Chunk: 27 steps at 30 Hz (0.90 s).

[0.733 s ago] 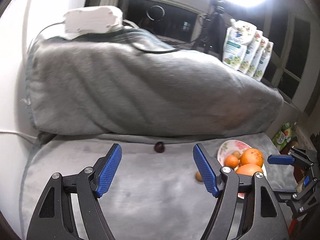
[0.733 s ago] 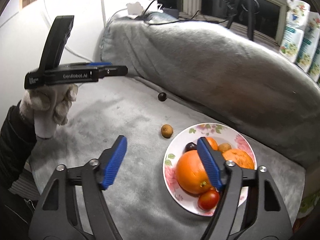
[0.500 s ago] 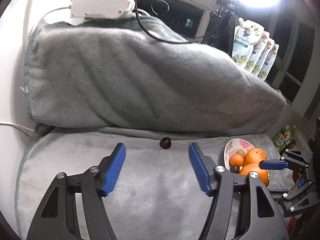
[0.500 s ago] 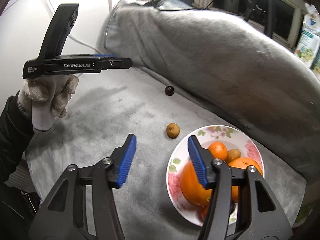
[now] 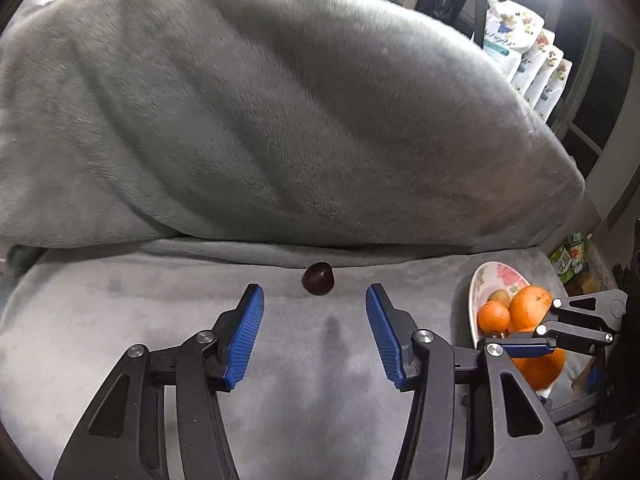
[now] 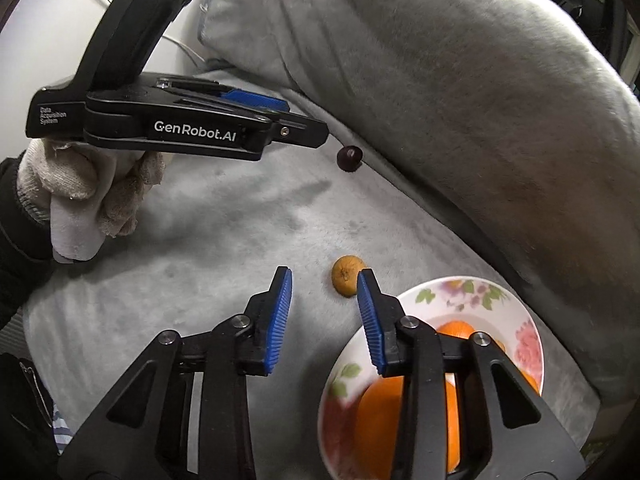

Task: Organize fruits
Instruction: 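Withdraw both tools and move the right tool toward the brown kiwi, then close the right tool on the brown kiwi while the left tool grasps the dark plum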

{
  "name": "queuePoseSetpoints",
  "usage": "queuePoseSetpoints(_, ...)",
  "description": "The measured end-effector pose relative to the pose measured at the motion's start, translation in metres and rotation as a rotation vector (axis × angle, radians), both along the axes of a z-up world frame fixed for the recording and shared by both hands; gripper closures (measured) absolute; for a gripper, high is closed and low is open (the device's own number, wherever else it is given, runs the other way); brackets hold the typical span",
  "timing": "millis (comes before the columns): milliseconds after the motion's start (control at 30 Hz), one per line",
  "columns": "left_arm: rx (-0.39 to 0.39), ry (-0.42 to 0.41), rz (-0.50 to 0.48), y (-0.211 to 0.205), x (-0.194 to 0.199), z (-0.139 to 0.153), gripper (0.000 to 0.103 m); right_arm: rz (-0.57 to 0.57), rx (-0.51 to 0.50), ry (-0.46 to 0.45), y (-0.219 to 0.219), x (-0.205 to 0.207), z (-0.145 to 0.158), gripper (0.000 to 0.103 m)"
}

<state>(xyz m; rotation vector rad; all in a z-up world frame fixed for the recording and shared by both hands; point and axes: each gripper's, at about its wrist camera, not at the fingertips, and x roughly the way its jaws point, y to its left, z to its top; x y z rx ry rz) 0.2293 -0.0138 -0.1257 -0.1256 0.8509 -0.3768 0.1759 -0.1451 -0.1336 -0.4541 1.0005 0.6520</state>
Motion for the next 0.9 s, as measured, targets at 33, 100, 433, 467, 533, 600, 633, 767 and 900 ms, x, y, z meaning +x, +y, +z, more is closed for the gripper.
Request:
queuePoseSetpoints(33, 0.000, 0.003, -0.001, -0.001, 0.002, -0.001, 0.051, 0.001, -0.011, 0.002, 0.001, 0.003, -0.002, 0.067)
queuePoseSetpoints(100, 0.002, 0.010, -0.007, -0.004, 0.005, -0.004, 0.051, 0.005, -0.032, 0.006, 0.003, 0.007, -0.007, 0.068)
queuePoseSetpoints(433, 0.043, 0.037, -0.034, -0.020, 0.027, -0.018, 0.055, 0.032, -0.099, 0.016, 0.013, 0.018, -0.026, 0.071)
queuePoseSetpoints(467, 0.045, 0.042, -0.036, -0.020, 0.028, -0.020, 0.056, 0.037, -0.106, 0.014, 0.015, 0.018, -0.027, 0.072)
queuePoseSetpoints(533, 0.049, 0.050, -0.040, -0.022, 0.032, -0.023, 0.056, 0.044, -0.118, 0.010, 0.017, 0.018, -0.027, 0.072)
queuePoseSetpoints(600, 0.050, 0.058, -0.043, -0.023, 0.034, -0.027, 0.057, 0.047, -0.129, 0.010, 0.018, 0.018, -0.028, 0.072)
queuePoseSetpoints(633, 0.051, 0.062, -0.045, -0.023, 0.035, -0.029, 0.058, 0.048, -0.134, 0.009, 0.019, 0.018, -0.028, 0.072)
queuePoseSetpoints(767, 0.061, 0.068, -0.048, -0.023, 0.038, -0.032, 0.060, 0.051, -0.159, 0.005, 0.026, 0.021, -0.031, 0.073)
queuePoseSetpoints(900, 0.079, 0.065, -0.049, -0.025, 0.040, -0.033, 0.068, 0.058, -0.182, -0.003, 0.034, 0.022, -0.033, 0.073)
